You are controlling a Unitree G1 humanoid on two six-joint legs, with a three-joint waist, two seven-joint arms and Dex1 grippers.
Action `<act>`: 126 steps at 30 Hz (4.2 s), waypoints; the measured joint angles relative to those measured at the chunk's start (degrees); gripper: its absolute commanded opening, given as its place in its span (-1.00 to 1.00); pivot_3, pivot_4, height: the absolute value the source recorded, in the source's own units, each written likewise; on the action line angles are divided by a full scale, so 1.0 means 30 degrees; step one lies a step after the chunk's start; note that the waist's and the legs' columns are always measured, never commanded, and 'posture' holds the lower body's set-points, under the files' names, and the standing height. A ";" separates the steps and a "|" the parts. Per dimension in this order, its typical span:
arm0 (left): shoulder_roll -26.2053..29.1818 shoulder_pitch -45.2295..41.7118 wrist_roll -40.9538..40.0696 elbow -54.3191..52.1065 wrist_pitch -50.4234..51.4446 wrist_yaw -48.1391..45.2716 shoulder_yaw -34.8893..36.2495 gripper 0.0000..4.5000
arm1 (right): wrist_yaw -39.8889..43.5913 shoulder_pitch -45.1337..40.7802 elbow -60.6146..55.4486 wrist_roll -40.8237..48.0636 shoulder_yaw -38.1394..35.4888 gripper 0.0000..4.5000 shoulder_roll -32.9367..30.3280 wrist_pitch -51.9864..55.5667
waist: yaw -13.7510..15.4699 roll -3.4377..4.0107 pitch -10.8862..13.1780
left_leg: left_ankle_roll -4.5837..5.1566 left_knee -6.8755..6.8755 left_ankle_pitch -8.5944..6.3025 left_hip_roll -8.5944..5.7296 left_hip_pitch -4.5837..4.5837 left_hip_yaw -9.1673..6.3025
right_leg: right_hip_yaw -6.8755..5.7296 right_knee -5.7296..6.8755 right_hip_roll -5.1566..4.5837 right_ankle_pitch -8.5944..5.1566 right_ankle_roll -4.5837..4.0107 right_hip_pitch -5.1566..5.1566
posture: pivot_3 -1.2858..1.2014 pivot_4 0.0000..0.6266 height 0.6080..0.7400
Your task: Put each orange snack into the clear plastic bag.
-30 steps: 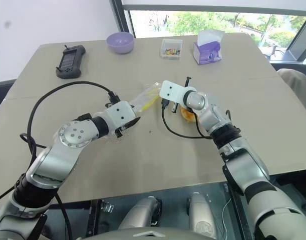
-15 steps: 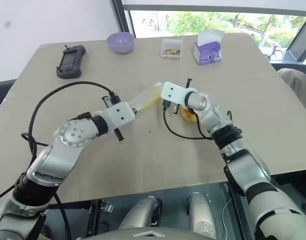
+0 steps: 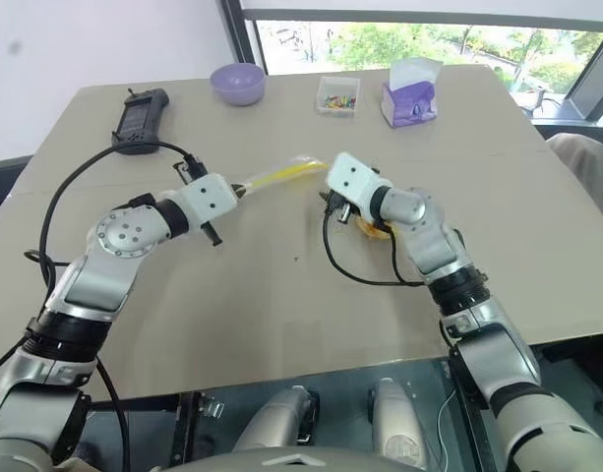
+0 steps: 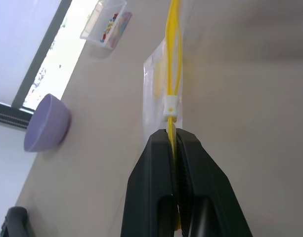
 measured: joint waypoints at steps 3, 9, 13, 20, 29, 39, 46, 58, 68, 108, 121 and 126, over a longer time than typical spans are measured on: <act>-0.0092 -0.0088 0.0328 0.0557 -0.0911 0.0008 -0.0021 -1.00 | -0.0448 -0.0003 -0.0823 0.0373 -0.0079 -0.99 0.0970 0.0870 | 0.0008 0.0000 -0.0001 | 0.0000 0.0002 0.0000 -0.0001 -0.0001 0.0000 | 0.0000 0.0010 -0.0002 0.0000 0.0000 -0.0003 | 0.03 -0.52 1.00; -0.0272 -0.0087 0.0760 0.0673 -0.1749 0.0010 -0.0035 -1.00 | -0.1310 -0.0012 -0.0791 -0.0530 0.0988 -0.88 0.1234 0.0151 | 0.0053 -0.0002 -0.0002 | 0.0001 0.0015 0.0000 -0.0015 -0.0003 0.0000 | -0.0001 0.0010 -0.0007 0.0000 0.0001 0.0000 | 0.03 -0.52 1.00; -0.0319 -0.0085 0.1144 0.0672 -0.2331 0.0005 -0.0064 -1.00 | -0.1748 -0.0178 -0.0252 -0.1420 0.1595 -0.17 0.0999 -0.1127 | 0.0030 -0.0001 -0.0002 | 0.0001 0.0014 0.0001 -0.0014 -0.0002 0.0001 | -0.0001 0.0014 -0.0004 0.0000 0.0001 -0.0002 | 0.03 -0.52 1.00; -0.0302 0.0597 0.1925 0.0548 -0.3445 0.0006 -0.0203 -1.00 | -0.2192 -0.0820 0.0949 -0.2342 0.2078 -0.17 0.0787 -0.2992 | -0.0008 -0.0001 -0.0001 | 0.0001 0.0011 0.0001 -0.0008 -0.0002 0.0002 | 0.0000 0.0014 0.0000 0.0000 0.0001 -0.0005 | 0.03 -0.52 1.00; -0.0247 0.0605 0.2444 0.0402 -0.4186 0.0022 -0.0215 -1.00 | -0.2098 -0.1647 0.2118 -0.2762 0.2383 -0.17 0.0916 -0.4259 | 0.0000 -0.0001 -0.0002 | 0.0001 0.0014 0.0000 -0.0010 -0.0001 0.0001 | -0.0001 0.0015 0.0000 0.0000 0.0001 -0.0004 | 0.03 -0.52 1.00; -0.0257 0.0626 0.2562 0.0268 -0.4266 0.0021 -0.0215 -1.00 | -0.2032 -0.1659 0.3124 -0.3469 0.2880 -0.17 0.0807 -0.4921 | -0.0002 -0.0001 -0.0001 | 0.0001 0.0014 0.0001 -0.0010 -0.0001 0.0001 | -0.0001 0.0017 0.0002 0.0000 0.0001 -0.0005 | 0.03 -0.52 1.00; -0.0256 0.0633 0.2714 0.0228 -0.4642 0.0022 -0.0217 -1.00 | -0.2045 -0.1669 0.3428 -0.3672 0.2881 -0.17 0.0869 -0.4995 | -0.0006 -0.0001 -0.0001 | 0.0001 0.0014 0.0001 -0.0009 -0.0001 0.0001 | -0.0001 0.0018 0.0004 0.0000 0.0001 -0.0005 | 0.03 -0.52 1.00; -0.0320 0.0830 0.3152 -0.0163 -0.5320 0.0022 -0.0294 -1.00 | -0.1891 -0.1678 0.3744 -0.3671 0.2880 -0.17 0.1008 -0.4755 | 0.0000 -0.0001 -0.0001 | 0.0000 0.0014 0.0001 -0.0009 -0.0001 0.0001 | -0.0001 0.0018 0.0004 0.0000 0.0001 -0.0004 | 0.03 -0.52 1.00; -0.0741 0.1351 0.2965 -0.0503 -0.4719 0.0037 -0.0220 -1.00 | -0.3574 -0.1639 0.5828 -0.3810 0.2254 -0.17 0.1380 -0.3974 | -0.0004 0.0000 -0.0001 | 0.0000 0.0013 0.0001 -0.0008 -0.0001 0.0000 | 0.0001 0.0019 0.0005 0.0000 0.0001 -0.0005 | 0.03 -0.52 1.00; -0.1011 0.1059 0.3123 -0.1035 -0.2842 -0.0059 0.0218 -1.00 | -0.0258 0.1001 -0.0258 0.1598 0.0531 -0.98 0.1353 0.2139 | 0.0017 -0.0003 -0.0003 | 0.0002 0.0022 0.0000 -0.0007 0.0000 0.0000 | 0.0000 0.0027 0.0000 0.0000 0.0002 -0.0002 | 0.03 -0.52 1.00; -0.1054 0.1207 0.3166 -0.1044 -0.3238 -0.0072 0.0186 -1.00 | -0.1195 0.0767 -0.0311 0.2576 -0.0065 -0.98 0.1739 0.3397 | 0.0012 -0.0002 -0.0003 | 0.0002 0.0022 0.0000 -0.0006 0.0000 0.0000 | 0.0000 0.0028 -0.0001 0.0000 0.0002 -0.0004 | 0.03 -0.52 1.00; -0.1108 0.1356 0.3153 -0.1094 -0.3392 -0.0093 0.0028 -1.00 | -0.1615 0.0410 0.0476 0.2565 -0.0063 -0.98 0.2052 0.3311 | 0.0029 -0.0002 -0.0003 | 0.0002 0.0022 0.0000 -0.0007 0.0000 0.0001 | 0.0000 0.0026 -0.0002 0.0001 0.0002 -0.0002 | 0.03 -0.52 1.00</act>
